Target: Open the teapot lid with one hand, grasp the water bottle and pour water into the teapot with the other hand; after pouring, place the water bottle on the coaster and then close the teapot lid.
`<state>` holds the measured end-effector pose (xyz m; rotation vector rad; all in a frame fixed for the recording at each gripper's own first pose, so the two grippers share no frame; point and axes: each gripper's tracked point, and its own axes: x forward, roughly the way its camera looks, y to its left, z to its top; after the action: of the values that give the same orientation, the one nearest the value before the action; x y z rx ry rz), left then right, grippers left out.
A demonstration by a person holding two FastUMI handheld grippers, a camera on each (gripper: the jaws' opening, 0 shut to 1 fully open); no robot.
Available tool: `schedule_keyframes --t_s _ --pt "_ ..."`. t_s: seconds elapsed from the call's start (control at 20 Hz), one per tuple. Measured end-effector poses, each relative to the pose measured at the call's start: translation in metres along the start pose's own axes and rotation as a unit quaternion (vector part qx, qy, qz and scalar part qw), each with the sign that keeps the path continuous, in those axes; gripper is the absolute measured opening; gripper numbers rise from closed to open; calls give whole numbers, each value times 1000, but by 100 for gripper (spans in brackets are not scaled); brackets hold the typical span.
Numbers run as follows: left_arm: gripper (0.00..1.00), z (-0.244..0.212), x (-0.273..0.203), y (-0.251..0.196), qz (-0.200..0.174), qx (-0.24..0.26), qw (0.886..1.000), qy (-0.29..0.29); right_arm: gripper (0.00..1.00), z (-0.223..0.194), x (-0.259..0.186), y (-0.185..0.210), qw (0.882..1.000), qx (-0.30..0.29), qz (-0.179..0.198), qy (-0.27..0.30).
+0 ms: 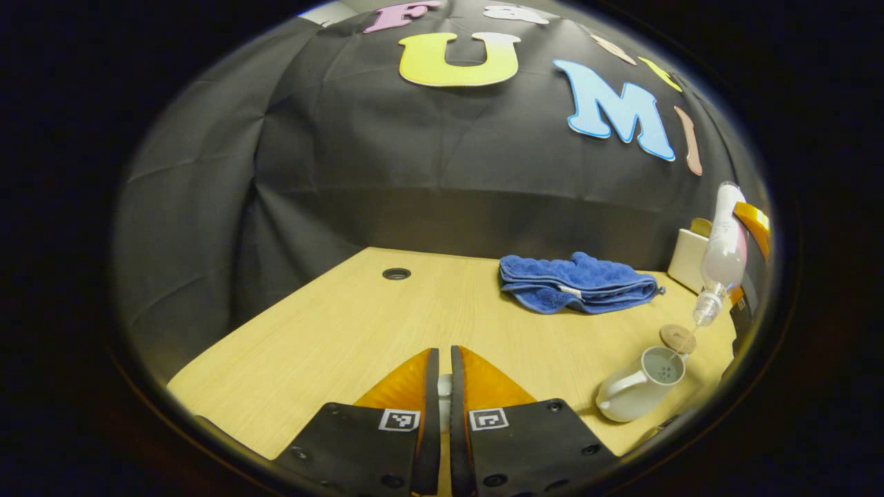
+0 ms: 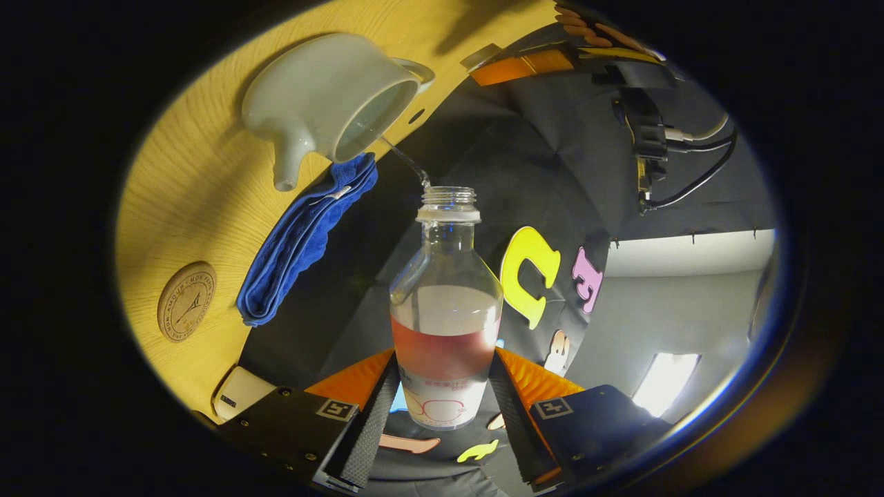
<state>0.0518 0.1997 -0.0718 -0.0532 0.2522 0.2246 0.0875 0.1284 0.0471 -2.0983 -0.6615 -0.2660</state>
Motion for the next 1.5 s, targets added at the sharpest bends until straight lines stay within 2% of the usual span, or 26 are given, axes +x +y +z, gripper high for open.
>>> schedule_keyframes --t_s 0.3,0.35,0.55,0.7,0.8,0.9,1.0,1.1,1.15,1.3,1.35,1.4,1.5 --pt "14 -2 1 -1 -1 2 1000 2 77 3 -1 -2 1000 -12 -11 -9" --pt "14 -2 1 -1 -1 2 1000 3 77 4 -2 1 1000 -2 -3 -7" --pt "14 -1 1 -1 -2 1 1000 1 78 0 -6 31 993 102 55 11" --pt "14 0 0 0 -1 1 1000 -1 78 4 -12 50 974 200 103 27" --pt "12 0 0 -1 -2 1 1000 -1 78 6 -19 64 948 286 135 46" --pt "14 0 0 -1 -2 1 1000 -1 78 7 -25 80 901 394 168 75" --pt "14 0 0 -1 -2 2 1000 -2 78 7 -30 86 842 496 186 108" --pt "14 1 0 -1 -2 2 1000 -4 78 5 -27 93 774 587 196 135" --pt "14 1 -1 -2 -3 2 1000 -5 78 5 -26 98 735 630 205 146" --pt "14 1 0 -2 -2 3 1000 -5 78 14 -22 106 607 745 224 160" --pt "14 1 -1 -2 -2 3 1000 -5 78 14 -22 111 574 769 227 164" --pt "12 1 0 -2 -3 2 1000 -5 78 11 -21 120 551 785 227 169" --pt "12 1 0 -3 -3 2 1000 -5 78 7 -20 131 518 803 232 182"
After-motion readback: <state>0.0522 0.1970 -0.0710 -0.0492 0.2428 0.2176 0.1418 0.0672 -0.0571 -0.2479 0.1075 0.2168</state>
